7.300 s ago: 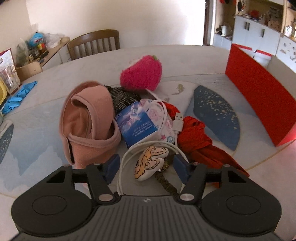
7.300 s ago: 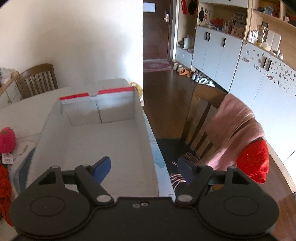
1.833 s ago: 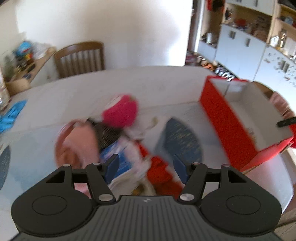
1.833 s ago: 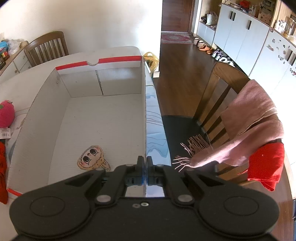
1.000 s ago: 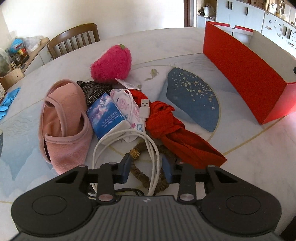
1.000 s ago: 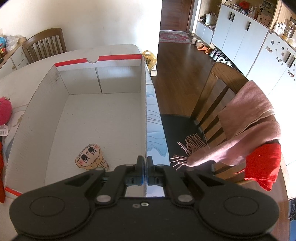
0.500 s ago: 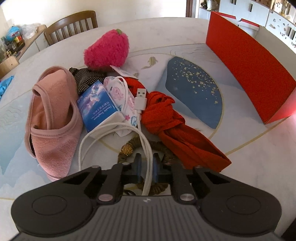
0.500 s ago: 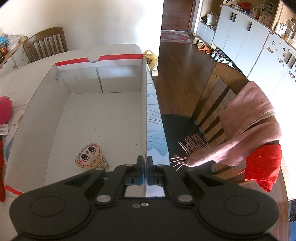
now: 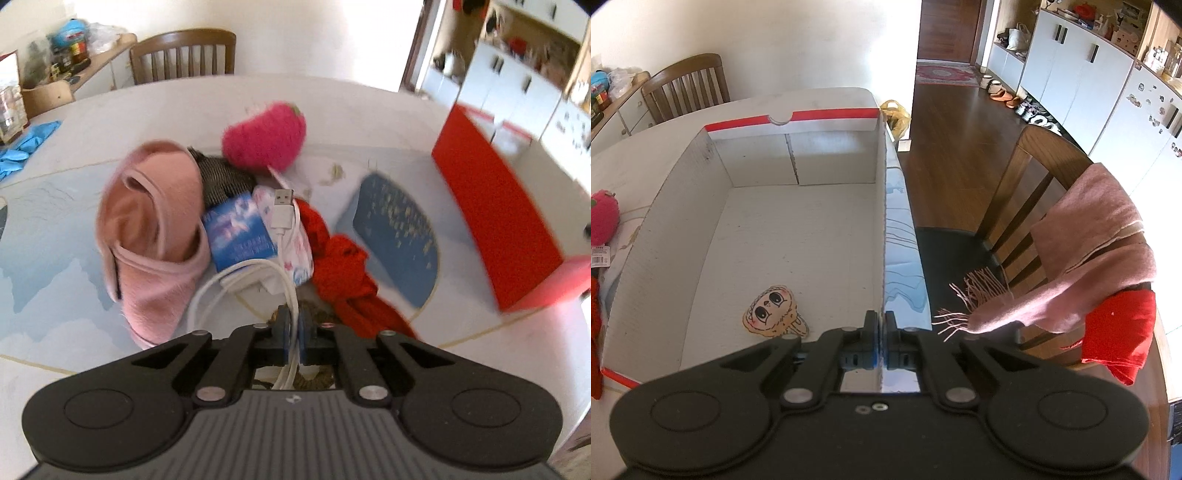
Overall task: Organize objects
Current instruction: 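Grasp the white USB cable with the left gripper and lift it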
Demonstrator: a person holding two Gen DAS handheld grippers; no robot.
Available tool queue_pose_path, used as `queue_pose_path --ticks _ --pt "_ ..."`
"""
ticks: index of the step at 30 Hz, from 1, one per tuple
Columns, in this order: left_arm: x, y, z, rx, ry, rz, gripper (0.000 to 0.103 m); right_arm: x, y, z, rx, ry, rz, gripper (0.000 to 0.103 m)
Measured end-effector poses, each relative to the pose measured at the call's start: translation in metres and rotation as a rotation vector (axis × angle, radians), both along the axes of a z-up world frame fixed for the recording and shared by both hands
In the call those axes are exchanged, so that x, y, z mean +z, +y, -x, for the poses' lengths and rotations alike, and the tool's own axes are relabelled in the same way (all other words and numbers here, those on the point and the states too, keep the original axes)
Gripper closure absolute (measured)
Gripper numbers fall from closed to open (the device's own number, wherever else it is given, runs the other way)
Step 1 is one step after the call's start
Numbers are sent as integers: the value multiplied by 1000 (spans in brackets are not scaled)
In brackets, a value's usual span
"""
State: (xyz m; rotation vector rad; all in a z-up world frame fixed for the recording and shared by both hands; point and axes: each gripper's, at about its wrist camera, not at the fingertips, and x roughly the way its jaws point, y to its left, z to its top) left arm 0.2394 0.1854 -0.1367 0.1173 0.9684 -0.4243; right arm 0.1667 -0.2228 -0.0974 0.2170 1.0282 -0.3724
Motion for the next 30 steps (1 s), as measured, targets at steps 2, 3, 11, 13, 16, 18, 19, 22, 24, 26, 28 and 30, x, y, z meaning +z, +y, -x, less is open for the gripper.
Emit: queue_pose_path --ticks 2,3,11,13,16,18,19,22,24,26,28,30 --pt "16 5 1 7 -11 31 100 0 0 0 2 1 -1 101" --pt "23 6 1 7 -15 47 100 0 0 -1 3 0 -2 101" --pt "71 -4 0 -27 -79 148 100 -1 -1 -2 8 -2 -7 101" --pt "79 -11 0 -46 -87 169 100 -1 -1 -2 9 -3 -10 101" --pt "91 -28 0 -92 -99 202 100 -1 -1 -3 14 -2 -11 101" --pt "98 -42 0 -129 -108 216 100 -1 -1 -3 15 -3 -12 101" --pt "101 -49 -1 -148 -110 223 100 -1 -1 -3 15 -4 -14 101" --pt "107 -76 -3 -216 -116 232 100 -1 -3 -2 15 -5 -20 101" --pt "109 -94 -4 -263 -120 233 100 -1 -3 -2 17 -4 -20 101" --pt "111 -117 -6 -318 -125 227 100 0 -3 -2 19 -3 -20 101" --pt "111 -138 -6 -364 -130 219 100 0 -3 -2 22 -3 -18 101" --pt "110 -160 -8 -405 -128 208 100 0 -3 -2 22 -2 -18 101"
